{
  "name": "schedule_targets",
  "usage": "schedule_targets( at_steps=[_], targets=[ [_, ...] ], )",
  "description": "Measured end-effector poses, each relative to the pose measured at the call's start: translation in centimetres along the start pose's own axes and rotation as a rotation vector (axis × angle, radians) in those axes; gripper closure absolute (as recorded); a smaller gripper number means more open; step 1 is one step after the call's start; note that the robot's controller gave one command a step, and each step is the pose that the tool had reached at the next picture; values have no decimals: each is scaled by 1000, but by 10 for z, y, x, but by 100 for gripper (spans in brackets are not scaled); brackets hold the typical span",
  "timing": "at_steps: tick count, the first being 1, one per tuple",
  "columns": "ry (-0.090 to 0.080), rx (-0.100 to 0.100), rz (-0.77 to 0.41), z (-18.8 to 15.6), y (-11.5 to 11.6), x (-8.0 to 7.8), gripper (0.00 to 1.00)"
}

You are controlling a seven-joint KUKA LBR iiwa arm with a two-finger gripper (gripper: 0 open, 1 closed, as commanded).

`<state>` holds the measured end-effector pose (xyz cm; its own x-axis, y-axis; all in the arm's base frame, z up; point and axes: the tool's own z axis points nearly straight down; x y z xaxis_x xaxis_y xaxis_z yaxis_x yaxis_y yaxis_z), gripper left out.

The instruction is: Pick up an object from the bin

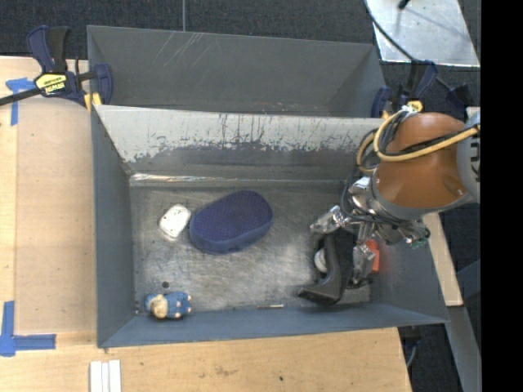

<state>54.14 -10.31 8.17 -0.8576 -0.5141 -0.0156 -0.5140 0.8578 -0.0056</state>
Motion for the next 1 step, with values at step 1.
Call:
schedule_targets(
  at_steps=[1],
  targets=[
    [12, -4, 15, -38, 4, -37, 100]
  ],
)
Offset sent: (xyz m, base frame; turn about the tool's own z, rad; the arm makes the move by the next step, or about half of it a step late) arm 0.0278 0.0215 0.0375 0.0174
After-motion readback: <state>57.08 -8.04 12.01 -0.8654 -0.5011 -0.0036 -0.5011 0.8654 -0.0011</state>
